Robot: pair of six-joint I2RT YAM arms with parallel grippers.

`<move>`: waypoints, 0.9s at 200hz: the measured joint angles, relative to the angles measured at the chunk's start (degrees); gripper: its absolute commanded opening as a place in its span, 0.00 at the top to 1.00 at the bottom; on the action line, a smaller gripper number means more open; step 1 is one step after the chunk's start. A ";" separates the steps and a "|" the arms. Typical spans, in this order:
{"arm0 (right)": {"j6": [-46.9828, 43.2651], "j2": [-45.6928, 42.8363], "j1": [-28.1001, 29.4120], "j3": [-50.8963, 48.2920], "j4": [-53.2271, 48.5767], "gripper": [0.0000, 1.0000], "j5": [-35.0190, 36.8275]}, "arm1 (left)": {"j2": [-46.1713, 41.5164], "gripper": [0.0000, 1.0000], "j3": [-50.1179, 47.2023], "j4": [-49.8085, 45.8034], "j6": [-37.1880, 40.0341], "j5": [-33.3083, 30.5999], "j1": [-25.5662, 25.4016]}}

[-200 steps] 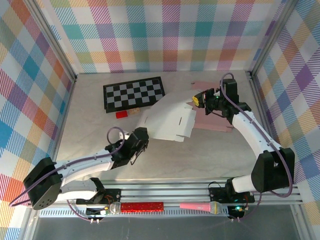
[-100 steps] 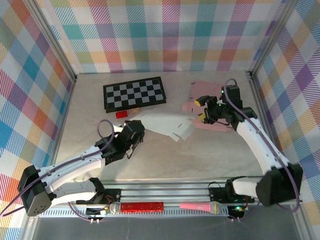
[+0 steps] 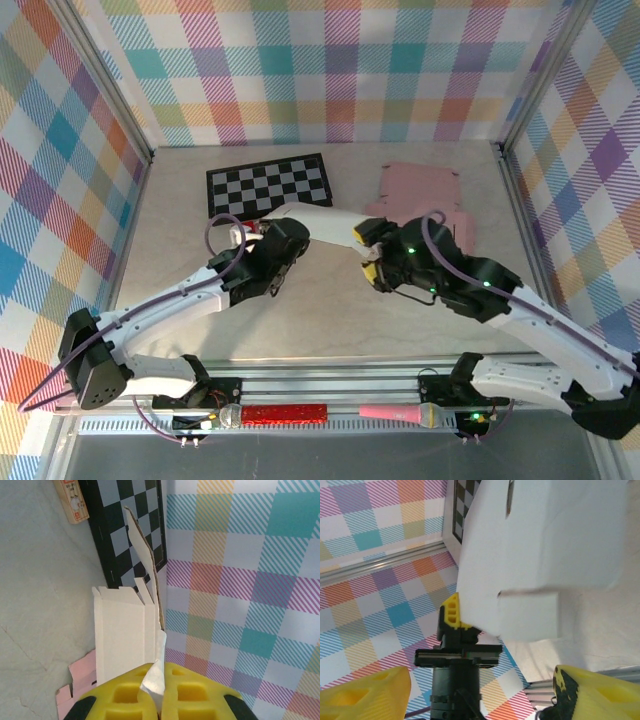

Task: Fold the paper box

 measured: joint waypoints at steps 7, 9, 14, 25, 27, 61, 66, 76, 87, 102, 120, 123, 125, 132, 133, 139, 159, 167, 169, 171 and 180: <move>0.87 1.53 0.90 0.72 0.70 0.27 1.20 | 0.35 1.00 0.26 0.07 0.00 -0.17 0.00; 1.03 1.88 1.05 0.85 0.90 0.27 1.44 | 0.42 1.00 0.28 0.15 0.00 -0.20 0.00; 1.55 2.86 1.40 1.09 1.29 0.28 2.05 | 0.59 1.00 0.35 0.37 0.00 -0.26 0.00; 2.80 5.03 1.75 1.38 1.95 0.29 3.30 | 0.90 1.00 0.44 1.01 0.00 -0.28 0.00; 2.93 5.31 1.79 1.42 2.03 0.30 3.43 | 0.94 1.00 0.46 1.18 0.00 -0.31 0.00; 5.51 11.26 1.97 5.01 2.10 0.41 6.91 | 1.11 0.99 0.50 2.80 0.00 -0.33 0.00; 5.79 11.69 1.97 5.31 2.27 0.44 7.37 | 1.09 0.99 0.50 2.89 0.00 -0.33 0.00; 6.62 12.11 1.97 5.60 2.34 0.49 8.26 | 1.09 0.99 0.50 3.02 0.00 -0.33 0.00; 6.97 12.50 1.95 5.88 2.25 0.55 9.09 | 1.07 0.99 0.50 2.99 0.00 -0.37 -0.02; 7.69 13.00 1.95 6.21 2.19 0.63 9.88 | 1.03 0.99 0.50 3.02 0.00 -0.68 -0.04; 8.09 13.53 1.70 6.56 1.81 0.74 10.38 | 0.98 0.99 0.50 3.02 0.00 -0.94 -0.04; 8.48 13.60 1.70 6.58 1.81 0.75 10.36 | 1.01 0.99 0.50 3.02 0.00 -0.96 -0.04; 8.31 13.62 1.66 6.58 1.79 0.76 10.38 | 1.01 0.99 0.50 3.02 0.00 -0.94 -0.04; 8.39 13.66 1.49 6.58 1.70 0.79 10.38 | 1.01 0.99 0.50 3.02 0.00 -0.98 -0.07; 8.39 13.66 1.49 6.58 1.70 0.79 10.38 | 1.01 0.99 0.50 3.02 0.00 -0.98 -0.07; 8.50 13.66 1.25 6.58 1.53 0.81 10.36 | 1.01 0.99 0.50 3.10 0.00 -1.11 -0.07; 8.26 13.66 0.33 6.62 1.20 0.88 10.32 | 1.01 0.99 0.50 4.28 0.00 -1.36 -0.17; 8.24 13.66 0.02 6.67 1.25 0.91 10.29 | 1.01 0.99 0.50 4.48 0.00 -1.36 -0.28; 8.28 13.66 -0.02 6.69 1.25 0.91 10.27 | 1.01 0.99 0.50 4.48 0.00 -1.36 -0.31; 8.20 13.66 -0.11 6.73 1.25 0.92 10.27 | 1.01 0.99 0.50 4.50 0.00 -1.33 -0.33; 7.78 13.66 -0.46 6.93 1.27 0.99 10.08 | 1.01 0.99 0.46 4.52 0.00 -1.36 -0.46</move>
